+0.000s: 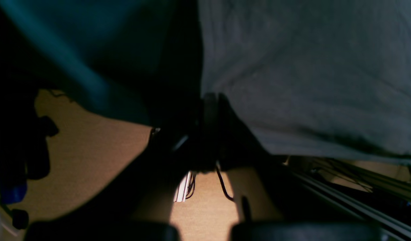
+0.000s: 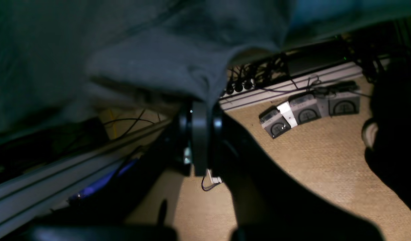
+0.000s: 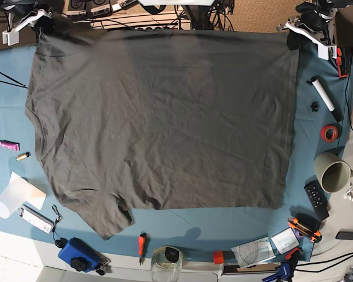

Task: Fold the T-shirt properly
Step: 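Lift both shoulder corners and pull the shirt toward the robot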

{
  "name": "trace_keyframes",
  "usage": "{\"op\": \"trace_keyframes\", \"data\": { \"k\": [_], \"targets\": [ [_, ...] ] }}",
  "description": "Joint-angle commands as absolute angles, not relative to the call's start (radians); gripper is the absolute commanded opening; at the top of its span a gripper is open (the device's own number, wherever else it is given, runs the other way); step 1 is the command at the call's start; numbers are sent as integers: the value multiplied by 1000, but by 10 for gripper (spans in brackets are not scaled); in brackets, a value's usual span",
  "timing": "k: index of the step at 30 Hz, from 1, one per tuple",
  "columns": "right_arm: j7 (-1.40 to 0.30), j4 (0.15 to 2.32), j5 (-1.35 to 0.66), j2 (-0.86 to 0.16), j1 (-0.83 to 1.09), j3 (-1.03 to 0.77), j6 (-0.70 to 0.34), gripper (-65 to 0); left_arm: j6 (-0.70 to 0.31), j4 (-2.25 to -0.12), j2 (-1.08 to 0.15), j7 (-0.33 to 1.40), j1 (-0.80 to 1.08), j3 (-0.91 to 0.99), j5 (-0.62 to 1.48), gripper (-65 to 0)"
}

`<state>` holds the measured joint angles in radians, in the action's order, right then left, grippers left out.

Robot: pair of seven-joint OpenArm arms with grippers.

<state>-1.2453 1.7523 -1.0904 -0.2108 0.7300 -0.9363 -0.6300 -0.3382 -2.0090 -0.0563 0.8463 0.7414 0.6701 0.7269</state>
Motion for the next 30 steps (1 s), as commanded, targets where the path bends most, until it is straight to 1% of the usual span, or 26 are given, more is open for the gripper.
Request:
{"op": "trace_keyframes", "data": {
  "k": [1,15,20,23,30],
  "targets": [
    [-1231,1766,-1108,-226,735,-951,-636,-650,-341,-2025,-64,834,751,677,737,-650],
    [-1223,1766,-1110,-231,612,-951,-636,-650,-304,-2030,-65,839,709,677,726,-650],
    [-1218,1766,-1110,-231,561,-951,-636,-650,-303,-2083,-65,834,688,677,688,-650],
    [-1216,1766,-1109,-234,527,-951,-636,-650,-266,-2124,-65,801,678,677,664,-650],
    [-1211,1766,-1079,-275,440,-951,-635,-650,-263,-2131,-67,793,647,677,649,-650]
  ]
}}
